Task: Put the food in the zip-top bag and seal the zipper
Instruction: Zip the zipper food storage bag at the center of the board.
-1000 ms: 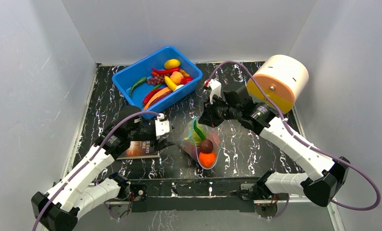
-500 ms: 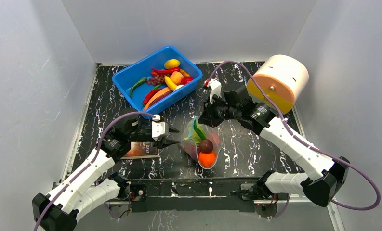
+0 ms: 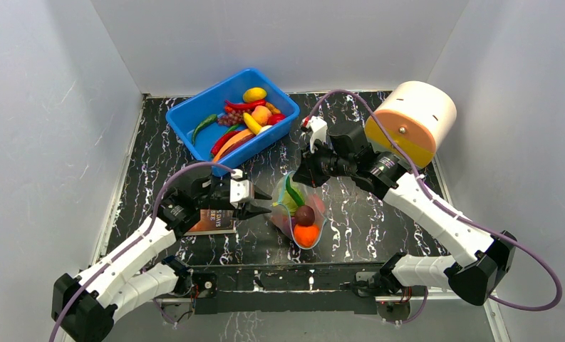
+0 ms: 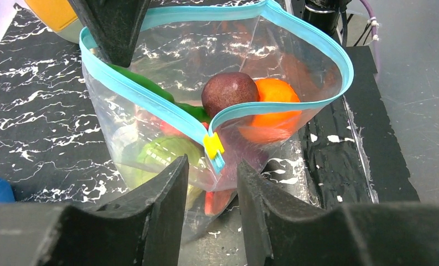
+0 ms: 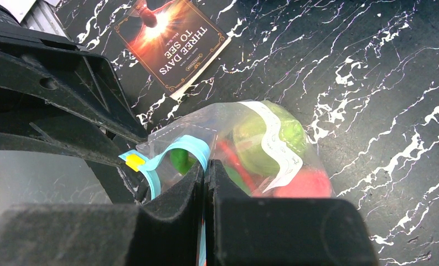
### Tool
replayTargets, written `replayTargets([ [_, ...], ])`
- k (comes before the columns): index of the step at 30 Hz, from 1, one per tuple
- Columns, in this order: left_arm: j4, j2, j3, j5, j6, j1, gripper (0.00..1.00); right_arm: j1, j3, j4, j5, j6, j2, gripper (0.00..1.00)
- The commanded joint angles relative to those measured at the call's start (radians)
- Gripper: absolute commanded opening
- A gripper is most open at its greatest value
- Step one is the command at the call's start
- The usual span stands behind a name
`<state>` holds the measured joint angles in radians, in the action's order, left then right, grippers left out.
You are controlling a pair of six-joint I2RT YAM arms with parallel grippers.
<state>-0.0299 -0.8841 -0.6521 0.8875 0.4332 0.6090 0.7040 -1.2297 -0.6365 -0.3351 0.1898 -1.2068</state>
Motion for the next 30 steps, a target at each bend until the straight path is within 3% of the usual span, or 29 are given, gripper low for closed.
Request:
replayTargets([
  [1, -0.086, -0.007, 0.008, 0.027, 0.007, 0.019, 0.39, -0.003, -0.026, 0.076, 0.008, 0.009, 0.01, 0.0],
  [5, -0.084, -0.008, 0.016, 0.01, 0.017, 0.026, 0.42, -0.003, -0.028, 0.077, 0.008, 0.011, 0.004, 0.0],
  [12, -0.064, -0.001, 0.019, -0.012, 0.027, 0.03, 0.29, -0.003, -0.029, 0.082, 0.004, 0.018, -0.004, 0.0],
  [17, -0.045, -0.004, 0.006, -0.011, 0.034, 0.03, 0.03, -0.004, -0.012, 0.09, 0.002, 0.041, 0.007, 0.0],
  [21, -0.037, 0.001, -0.004, -0.005, 0.024, 0.03, 0.0, -0.003, -0.017, 0.066, 0.029, 0.042, 0.018, 0.06],
  [26, -0.049, 0.015, -0.019, 0.012, -0.008, 0.03, 0.0, -0.002, -0.033, 0.073, 0.025, -0.019, 0.055, 0.35],
  [30, -0.081, 0.029, -0.026, 0.008, -0.049, 0.03, 0.0, -0.002, -0.046, 0.119, 0.046, -0.08, 0.1, 0.47],
])
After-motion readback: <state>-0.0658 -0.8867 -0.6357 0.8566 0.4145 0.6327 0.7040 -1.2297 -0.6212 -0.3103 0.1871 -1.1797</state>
